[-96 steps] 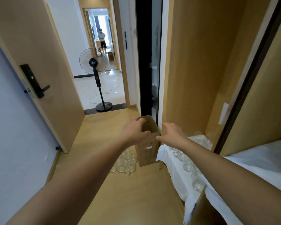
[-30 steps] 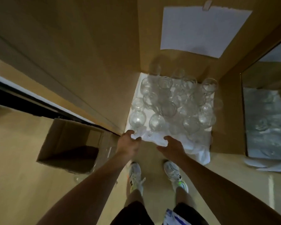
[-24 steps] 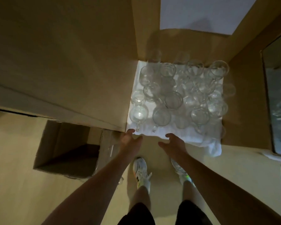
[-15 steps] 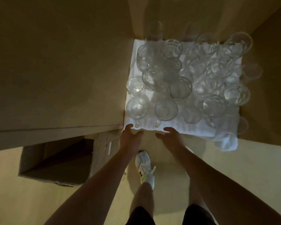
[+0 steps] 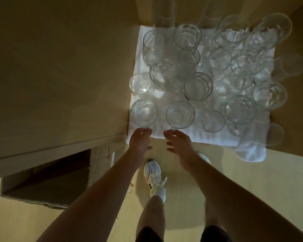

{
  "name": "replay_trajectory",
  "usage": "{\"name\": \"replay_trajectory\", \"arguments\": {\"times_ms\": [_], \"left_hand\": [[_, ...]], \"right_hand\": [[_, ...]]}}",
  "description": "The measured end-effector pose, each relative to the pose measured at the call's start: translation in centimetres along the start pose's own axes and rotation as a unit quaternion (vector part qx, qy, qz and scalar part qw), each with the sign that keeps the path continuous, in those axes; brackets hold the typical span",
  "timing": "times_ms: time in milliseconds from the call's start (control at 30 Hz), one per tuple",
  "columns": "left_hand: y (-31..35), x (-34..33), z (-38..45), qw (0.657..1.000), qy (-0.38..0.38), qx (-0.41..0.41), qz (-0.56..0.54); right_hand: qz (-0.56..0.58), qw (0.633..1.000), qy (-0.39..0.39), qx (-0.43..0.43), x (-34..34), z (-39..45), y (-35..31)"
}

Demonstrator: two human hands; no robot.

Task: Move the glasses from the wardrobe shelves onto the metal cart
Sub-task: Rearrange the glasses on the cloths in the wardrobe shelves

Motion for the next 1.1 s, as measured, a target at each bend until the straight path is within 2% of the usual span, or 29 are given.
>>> {"name": "replay_trajectory", "arguments": {"times_ms": [133, 600, 733, 1100], "left_hand": [[-0.2, -0.1, -0.2, 1.0, 0.0, 0.005, -0.019], [-0.9, -0.4, -1.3, 0.999, -0.003, 0.026, -0.021], [-1.6, -0.6, -1.2, 0.999, -0.018, 0.031, -0.04], [-1.6, -0.6, -1.0, 1.0, -0.003, -0.001, -0.009]], "right_hand": [[-0.003, 1.0, 0.026, 0.004, 0.6, -0.1, 0.3], [0.005, 1.0, 0.019, -0.015, 1.8, 0.3, 1.5], [-0.032, 0.999, -0.002, 0.011, 1.6, 1.0, 1.8], [-0.131, 0.989, 0.017, 0.072, 2.2, 2.2, 1.4]]}}
Point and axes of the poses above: each hand's wrist, its own z-axis towards the middle knuckle, its own x-axis out of the back of the hand, y = z × x, the point moved 7 cm from there along z, towards the middle knuckle, and after that the axes turned 8 degrees about x, right-handed, at the moved point
